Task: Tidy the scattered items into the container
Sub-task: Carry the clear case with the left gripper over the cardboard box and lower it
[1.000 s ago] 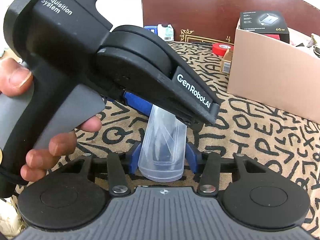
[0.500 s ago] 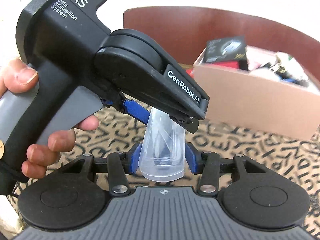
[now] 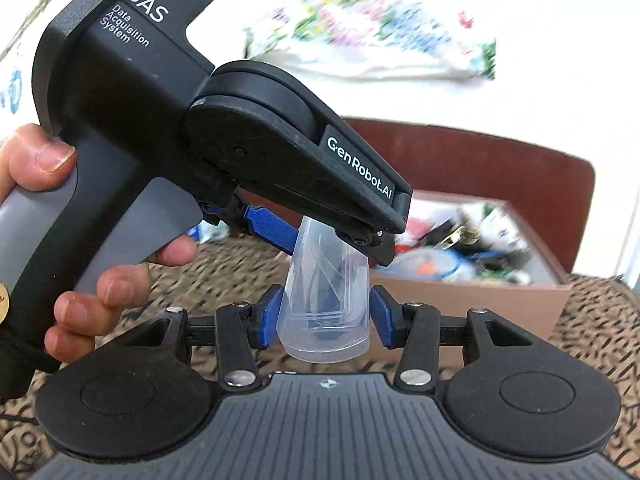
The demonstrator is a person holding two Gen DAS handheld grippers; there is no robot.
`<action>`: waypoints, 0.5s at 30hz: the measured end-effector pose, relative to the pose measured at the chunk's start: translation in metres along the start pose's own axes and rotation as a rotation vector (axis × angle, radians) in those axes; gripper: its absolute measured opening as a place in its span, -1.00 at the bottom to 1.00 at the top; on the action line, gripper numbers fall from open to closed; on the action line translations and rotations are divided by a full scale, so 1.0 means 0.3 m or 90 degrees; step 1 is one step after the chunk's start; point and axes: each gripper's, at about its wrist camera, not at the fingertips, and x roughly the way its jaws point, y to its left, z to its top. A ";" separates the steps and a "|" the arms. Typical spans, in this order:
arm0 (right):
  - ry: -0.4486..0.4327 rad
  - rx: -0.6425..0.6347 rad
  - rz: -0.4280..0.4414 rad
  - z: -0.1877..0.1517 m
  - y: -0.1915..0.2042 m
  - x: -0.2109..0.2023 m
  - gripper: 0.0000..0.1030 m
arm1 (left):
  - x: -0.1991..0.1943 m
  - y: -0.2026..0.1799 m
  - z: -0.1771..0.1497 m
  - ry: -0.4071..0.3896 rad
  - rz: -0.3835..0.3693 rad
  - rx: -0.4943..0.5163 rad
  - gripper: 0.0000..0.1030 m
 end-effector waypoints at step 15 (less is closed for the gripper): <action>-0.015 0.056 -0.069 0.113 -0.163 0.173 0.01 | 0.268 -0.023 0.247 -0.005 -0.045 0.049 0.28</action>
